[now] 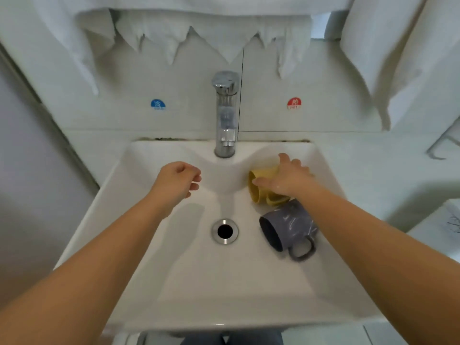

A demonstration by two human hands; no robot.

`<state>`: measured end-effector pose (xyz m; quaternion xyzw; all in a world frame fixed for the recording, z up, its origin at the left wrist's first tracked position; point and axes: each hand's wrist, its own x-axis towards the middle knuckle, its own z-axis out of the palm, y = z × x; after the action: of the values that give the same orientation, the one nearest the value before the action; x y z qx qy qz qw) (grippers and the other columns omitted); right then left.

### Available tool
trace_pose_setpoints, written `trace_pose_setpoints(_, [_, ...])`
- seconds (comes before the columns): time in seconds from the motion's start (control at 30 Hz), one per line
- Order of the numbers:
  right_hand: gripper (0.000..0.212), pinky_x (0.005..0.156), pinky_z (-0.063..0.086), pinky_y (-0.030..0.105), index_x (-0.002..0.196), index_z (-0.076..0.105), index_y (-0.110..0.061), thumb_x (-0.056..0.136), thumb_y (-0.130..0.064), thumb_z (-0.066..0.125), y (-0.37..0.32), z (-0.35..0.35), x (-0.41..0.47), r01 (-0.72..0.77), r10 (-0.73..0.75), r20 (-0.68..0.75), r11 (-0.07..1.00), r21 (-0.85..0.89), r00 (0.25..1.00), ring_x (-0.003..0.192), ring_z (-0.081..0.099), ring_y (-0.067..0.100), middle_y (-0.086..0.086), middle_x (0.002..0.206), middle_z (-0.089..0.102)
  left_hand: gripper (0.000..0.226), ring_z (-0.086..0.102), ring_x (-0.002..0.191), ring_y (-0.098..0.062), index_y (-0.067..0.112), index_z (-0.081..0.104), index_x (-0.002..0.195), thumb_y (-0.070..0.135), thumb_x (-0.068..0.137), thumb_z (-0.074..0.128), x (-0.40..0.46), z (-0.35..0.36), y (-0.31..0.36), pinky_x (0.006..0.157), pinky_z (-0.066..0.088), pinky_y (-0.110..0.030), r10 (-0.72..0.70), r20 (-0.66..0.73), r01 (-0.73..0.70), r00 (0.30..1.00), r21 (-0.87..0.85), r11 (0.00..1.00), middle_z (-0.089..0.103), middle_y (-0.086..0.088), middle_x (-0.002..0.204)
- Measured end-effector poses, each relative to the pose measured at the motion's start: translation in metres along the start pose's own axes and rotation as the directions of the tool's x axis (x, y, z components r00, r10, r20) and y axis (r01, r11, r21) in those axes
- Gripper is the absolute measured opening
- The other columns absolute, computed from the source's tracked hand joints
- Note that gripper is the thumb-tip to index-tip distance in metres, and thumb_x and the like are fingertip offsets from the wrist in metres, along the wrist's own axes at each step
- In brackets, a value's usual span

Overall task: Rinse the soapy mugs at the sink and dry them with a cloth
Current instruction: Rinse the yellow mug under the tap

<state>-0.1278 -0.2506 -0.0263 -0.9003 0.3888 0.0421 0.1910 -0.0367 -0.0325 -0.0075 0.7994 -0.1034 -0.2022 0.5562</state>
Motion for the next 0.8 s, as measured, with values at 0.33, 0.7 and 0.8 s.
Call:
trace_pose_setpoints(0.33, [0.104,0.103,0.034,0.049,0.149,0.009,-0.03,0.07,-0.064,0.068,-0.012,0.023,-0.023,0.095,-0.079,-0.118,0.985,0.141,0.99,0.126,0.041,0.037,0.011,0.142,0.035,0.034,0.062,0.097,-0.018,0.017,0.056,0.115,0.042,0.092,0.061,0.009,0.025,-0.036,0.085,0.051,-0.035,-0.13,0.24,0.139,0.962,-0.021,0.99,0.06,-0.002,0.111])
trace_pose_setpoints(0.7, [0.092,0.096,0.042,0.032,0.151,0.013,-0.03,0.081,-0.043,0.071,-0.05,0.022,-0.066,0.3,-0.298,-0.107,0.734,0.609,0.948,0.13,0.04,0.025,0.006,0.15,0.027,0.027,0.061,0.086,-0.026,0.014,0.06,0.103,0.034,0.086,0.067,0.008,0.003,-0.033,0.084,0.053,-0.038,-0.162,0.401,0.303,0.902,-0.318,0.898,0.061,-0.01,0.094])
trace_pose_setpoints(0.8, [0.059,0.091,0.038,0.028,0.146,0.029,-0.021,0.094,-0.026,0.058,-0.061,-0.006,-0.058,0.377,-0.227,-0.304,0.643,0.667,0.925,0.123,0.045,0.021,0.01,0.145,0.037,0.024,0.058,0.086,-0.025,0.016,0.059,0.1,0.033,0.086,0.067,0.014,-0.005,-0.033,0.094,0.05,-0.039,-0.159,0.377,0.279,0.912,-0.287,0.917,0.058,-0.01,0.094])
